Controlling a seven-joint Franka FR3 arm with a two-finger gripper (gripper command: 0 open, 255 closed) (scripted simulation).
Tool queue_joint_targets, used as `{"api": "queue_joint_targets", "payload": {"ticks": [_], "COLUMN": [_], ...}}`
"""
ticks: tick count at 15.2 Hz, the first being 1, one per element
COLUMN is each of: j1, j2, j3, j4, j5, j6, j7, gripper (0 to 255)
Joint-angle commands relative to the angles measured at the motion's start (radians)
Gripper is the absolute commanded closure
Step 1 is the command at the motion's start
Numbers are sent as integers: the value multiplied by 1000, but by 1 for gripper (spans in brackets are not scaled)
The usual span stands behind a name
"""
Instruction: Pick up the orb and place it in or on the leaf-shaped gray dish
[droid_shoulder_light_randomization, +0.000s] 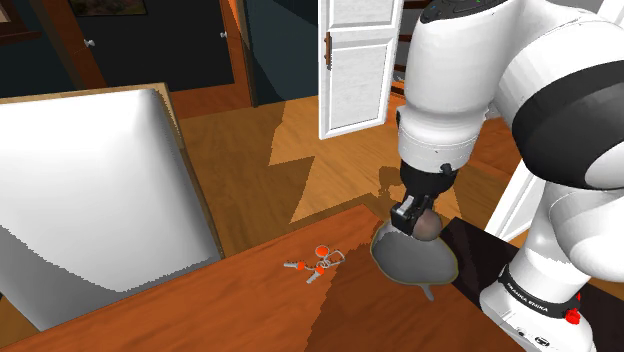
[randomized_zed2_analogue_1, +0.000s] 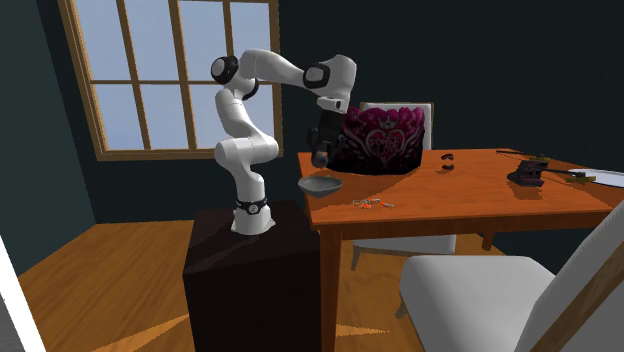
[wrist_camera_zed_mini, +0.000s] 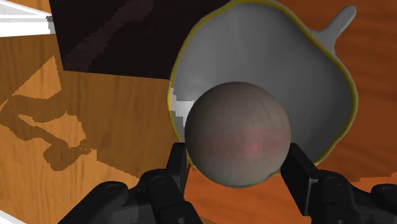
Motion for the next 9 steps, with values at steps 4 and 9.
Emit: {"api": "queue_joint_targets", "payload": {"ticks": [4,9], "j1": [5,8], "j2": [6,23], "j3": [18,41], "j4": [-60,-115], "j5": [13,26], "j6": [66,136], "j7": [11,25], "gripper": [255,255]}}
